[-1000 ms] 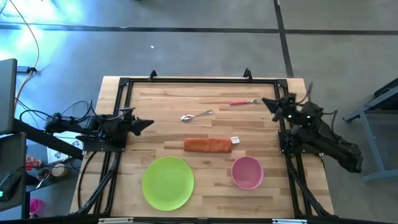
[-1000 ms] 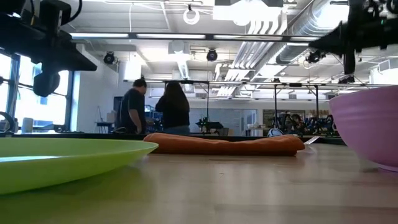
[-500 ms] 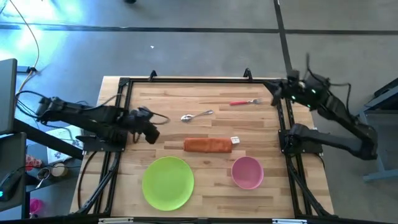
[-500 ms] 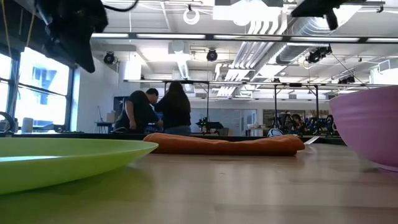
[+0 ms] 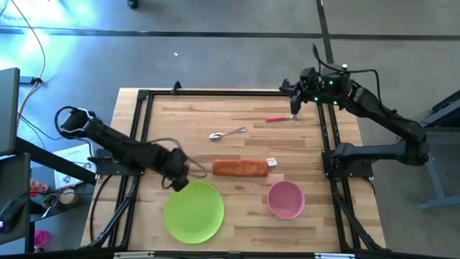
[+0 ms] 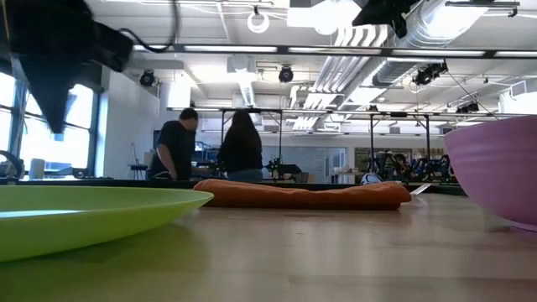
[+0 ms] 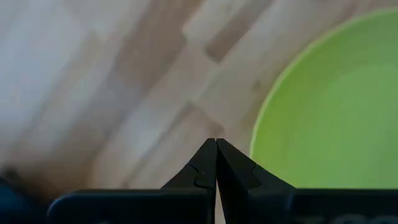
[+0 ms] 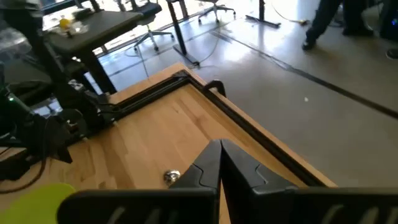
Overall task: Set table place
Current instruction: Move the green plate to the left of the pink bowl
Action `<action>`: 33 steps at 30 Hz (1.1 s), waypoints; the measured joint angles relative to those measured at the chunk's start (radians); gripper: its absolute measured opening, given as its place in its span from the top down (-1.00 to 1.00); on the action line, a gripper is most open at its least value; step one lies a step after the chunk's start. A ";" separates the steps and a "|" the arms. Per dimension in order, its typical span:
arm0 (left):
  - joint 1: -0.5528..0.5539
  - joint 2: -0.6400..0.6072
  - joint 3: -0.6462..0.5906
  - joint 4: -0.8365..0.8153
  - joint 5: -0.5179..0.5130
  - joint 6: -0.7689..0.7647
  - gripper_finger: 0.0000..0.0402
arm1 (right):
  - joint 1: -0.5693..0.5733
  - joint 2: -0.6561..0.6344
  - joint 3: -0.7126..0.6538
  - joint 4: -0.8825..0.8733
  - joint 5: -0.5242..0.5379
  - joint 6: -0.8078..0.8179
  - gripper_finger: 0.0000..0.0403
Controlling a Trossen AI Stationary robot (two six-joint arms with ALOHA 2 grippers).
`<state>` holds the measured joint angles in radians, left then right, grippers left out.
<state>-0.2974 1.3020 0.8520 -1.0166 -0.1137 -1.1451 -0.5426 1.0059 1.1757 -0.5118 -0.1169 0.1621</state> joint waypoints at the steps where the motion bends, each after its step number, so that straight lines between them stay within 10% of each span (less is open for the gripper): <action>1: -0.034 -0.007 -0.017 0.004 -0.001 -0.065 1.00 | 0.007 0.002 0.008 0.002 0.000 -0.007 1.00; 18: -0.494 -0.005 -0.165 0.210 0.148 -0.757 1.00 | 0.110 0.002 0.020 -0.009 0.022 -0.007 1.00; 33: -0.553 0.230 -0.161 0.475 0.207 -0.922 1.00 | 0.146 0.002 0.020 -0.007 0.057 -0.006 1.00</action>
<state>-0.8501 1.5320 0.6913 -0.5415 0.0933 -2.0675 -0.3962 1.0080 1.1961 -0.5193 -0.0601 0.1558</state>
